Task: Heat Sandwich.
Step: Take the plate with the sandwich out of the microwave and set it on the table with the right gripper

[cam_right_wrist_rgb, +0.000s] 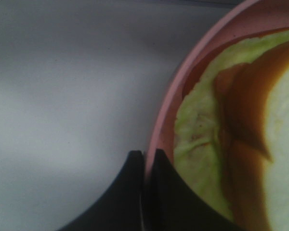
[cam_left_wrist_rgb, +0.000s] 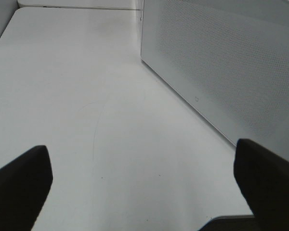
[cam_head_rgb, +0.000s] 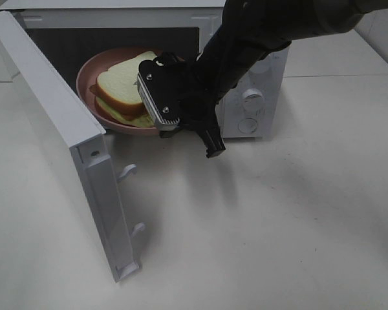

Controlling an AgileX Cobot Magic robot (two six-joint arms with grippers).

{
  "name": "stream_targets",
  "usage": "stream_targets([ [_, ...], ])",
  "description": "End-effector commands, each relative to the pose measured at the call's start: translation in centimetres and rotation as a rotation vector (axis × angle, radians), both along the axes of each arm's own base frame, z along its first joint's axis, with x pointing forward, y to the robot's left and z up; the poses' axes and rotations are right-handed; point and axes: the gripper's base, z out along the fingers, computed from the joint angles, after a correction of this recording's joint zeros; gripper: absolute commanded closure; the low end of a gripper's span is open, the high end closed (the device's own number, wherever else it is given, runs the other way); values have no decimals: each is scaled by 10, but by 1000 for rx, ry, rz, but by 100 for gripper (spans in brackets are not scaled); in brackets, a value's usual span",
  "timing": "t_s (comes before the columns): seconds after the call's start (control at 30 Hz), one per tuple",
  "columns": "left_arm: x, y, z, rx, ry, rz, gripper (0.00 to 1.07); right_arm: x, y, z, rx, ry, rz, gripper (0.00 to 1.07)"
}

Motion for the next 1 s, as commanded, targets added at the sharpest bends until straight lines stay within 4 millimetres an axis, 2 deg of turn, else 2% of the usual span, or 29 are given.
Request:
stream_targets([
  [0.03, 0, 0, 0, -1, -12, 2, 10, -10, -9, 12, 17, -29, -25, 107],
  [0.43, 0, 0, 0, -1, -12, 2, 10, -45, -31, 15, -4, -16, -29, 107],
  [0.7, 0, 0, 0, -1, -12, 2, 10, -88, -53, 15, -35, -18, -12, 107],
  [1.0, 0, 0, 0, -1, -12, 2, 10, -121, -77, 23, -37, -41, -37, 107],
])
